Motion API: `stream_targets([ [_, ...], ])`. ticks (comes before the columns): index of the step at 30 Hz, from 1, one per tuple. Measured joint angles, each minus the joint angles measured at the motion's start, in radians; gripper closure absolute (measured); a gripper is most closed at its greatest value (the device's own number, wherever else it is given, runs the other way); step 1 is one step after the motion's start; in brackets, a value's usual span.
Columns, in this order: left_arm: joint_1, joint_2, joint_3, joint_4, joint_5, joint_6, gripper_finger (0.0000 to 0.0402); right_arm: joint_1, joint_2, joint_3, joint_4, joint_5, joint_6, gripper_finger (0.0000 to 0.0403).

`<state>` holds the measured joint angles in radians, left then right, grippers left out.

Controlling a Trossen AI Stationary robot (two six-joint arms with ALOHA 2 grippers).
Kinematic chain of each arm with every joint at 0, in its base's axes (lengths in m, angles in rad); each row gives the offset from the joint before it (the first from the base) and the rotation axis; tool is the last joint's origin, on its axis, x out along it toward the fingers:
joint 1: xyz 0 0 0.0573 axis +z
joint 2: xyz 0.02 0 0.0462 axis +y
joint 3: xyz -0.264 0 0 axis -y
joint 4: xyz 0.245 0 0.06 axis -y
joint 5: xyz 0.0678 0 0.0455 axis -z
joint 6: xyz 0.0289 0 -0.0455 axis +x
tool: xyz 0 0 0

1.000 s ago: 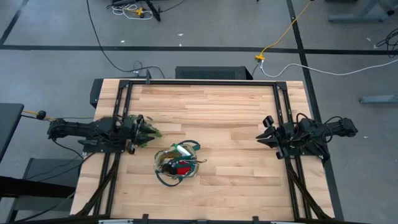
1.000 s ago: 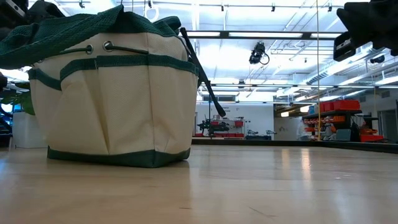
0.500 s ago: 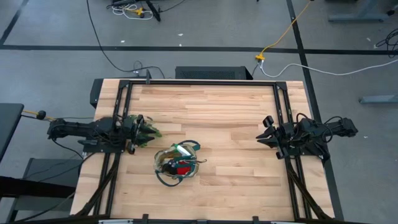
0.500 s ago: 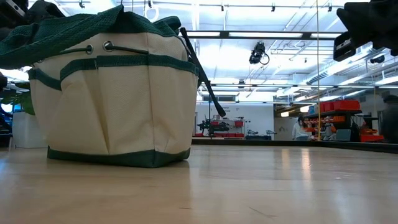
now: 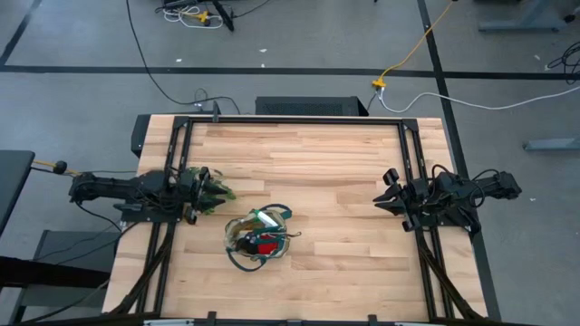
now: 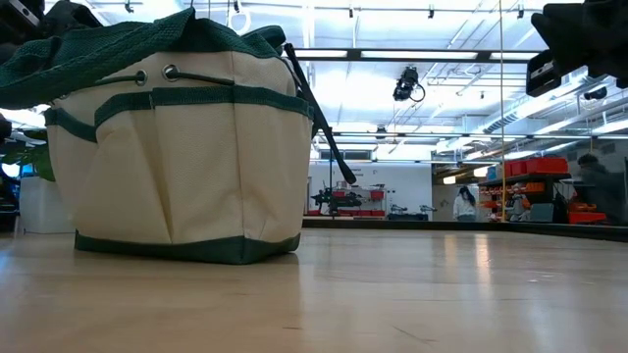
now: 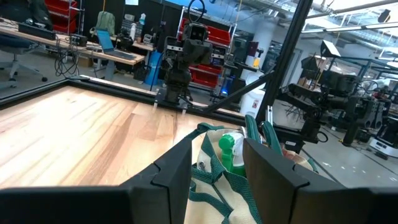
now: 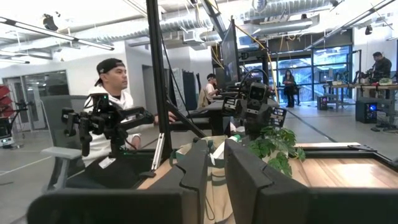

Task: Pick & Place Garden tools in Gardening bag
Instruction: Return to Home Position

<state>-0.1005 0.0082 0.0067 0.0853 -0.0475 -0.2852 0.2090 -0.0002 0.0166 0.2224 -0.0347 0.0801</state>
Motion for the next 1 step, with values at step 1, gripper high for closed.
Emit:
stream_targets([
  [1, 0.000, 0.000, 0.000, 0.000, 0.000, 0.000, 0.0250, 0.000, 0.000, 0.000, 0.000, 0.000, 0.000, 0.0348],
])
